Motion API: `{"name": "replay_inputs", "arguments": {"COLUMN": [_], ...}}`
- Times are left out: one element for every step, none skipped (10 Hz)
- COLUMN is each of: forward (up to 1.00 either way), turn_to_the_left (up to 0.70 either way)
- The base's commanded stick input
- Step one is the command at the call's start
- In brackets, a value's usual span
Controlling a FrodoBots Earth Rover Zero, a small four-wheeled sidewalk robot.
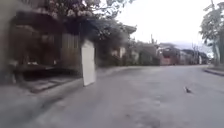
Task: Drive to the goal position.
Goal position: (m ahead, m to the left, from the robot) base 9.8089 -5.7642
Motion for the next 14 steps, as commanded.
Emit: {"name": "replay_inputs", "arguments": {"forward": [1.00, 1.00, 1.00, 1.00, 1.00, 1.00, 1.00, 1.00, 1.00, 1.00, 1.00, 1.00, 1.00, 1.00], "turn_to_the_left": [-0.40, -0.40, -0.40, -0.40, -0.40, -0.15, 0.00, 0.00, 0.00, 0.00, 0.00, -0.03, -0.16, -0.32]}}
